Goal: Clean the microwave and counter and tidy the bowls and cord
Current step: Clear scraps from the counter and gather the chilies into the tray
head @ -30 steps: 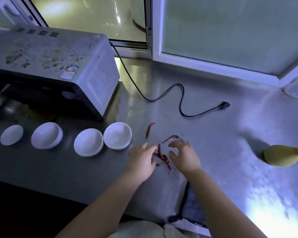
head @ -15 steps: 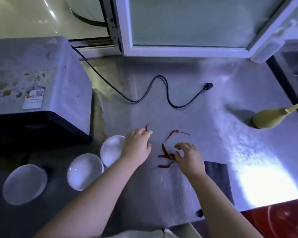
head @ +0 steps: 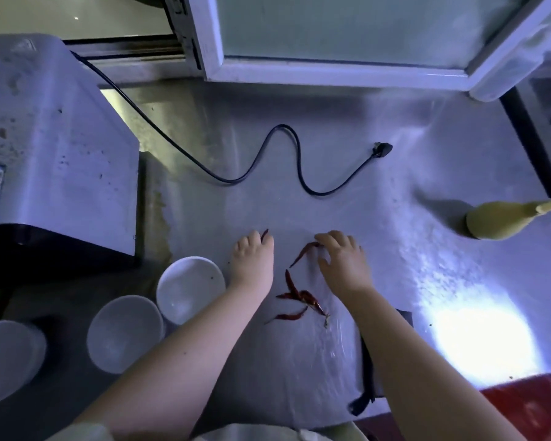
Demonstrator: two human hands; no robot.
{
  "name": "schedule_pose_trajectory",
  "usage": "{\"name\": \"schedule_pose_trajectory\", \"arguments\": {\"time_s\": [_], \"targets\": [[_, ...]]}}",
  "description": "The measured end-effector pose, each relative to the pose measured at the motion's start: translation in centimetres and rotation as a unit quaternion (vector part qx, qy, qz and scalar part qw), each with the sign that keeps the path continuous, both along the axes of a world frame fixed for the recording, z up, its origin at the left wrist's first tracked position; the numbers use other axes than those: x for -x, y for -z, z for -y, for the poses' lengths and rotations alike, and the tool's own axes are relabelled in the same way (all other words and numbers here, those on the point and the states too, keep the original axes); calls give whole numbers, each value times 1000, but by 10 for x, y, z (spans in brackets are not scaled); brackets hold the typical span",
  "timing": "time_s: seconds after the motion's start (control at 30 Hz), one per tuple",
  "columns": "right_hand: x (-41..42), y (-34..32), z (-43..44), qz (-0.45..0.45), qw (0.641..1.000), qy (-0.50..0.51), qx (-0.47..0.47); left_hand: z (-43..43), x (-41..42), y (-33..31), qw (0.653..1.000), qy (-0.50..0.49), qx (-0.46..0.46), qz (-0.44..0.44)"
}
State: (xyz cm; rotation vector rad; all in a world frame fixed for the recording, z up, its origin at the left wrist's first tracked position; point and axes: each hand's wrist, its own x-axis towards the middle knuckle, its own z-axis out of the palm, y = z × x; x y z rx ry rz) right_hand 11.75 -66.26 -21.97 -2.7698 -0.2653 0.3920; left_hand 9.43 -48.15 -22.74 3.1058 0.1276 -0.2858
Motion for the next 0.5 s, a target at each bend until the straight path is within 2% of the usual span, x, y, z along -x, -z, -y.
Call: {"name": "schedule_pose_trajectory", "arguments": {"time_s": [0.2,0.37,0.5], "targets": [[-11,13,-11,10,999,-23,40,10,7,9,999,26,39,8],[-13,22,-12,54,998,-30,1,9,7,13,999,30,39,21],[-14,27,-11,50,997,-54,-1,8,7,14,999,32,33,29]]}}
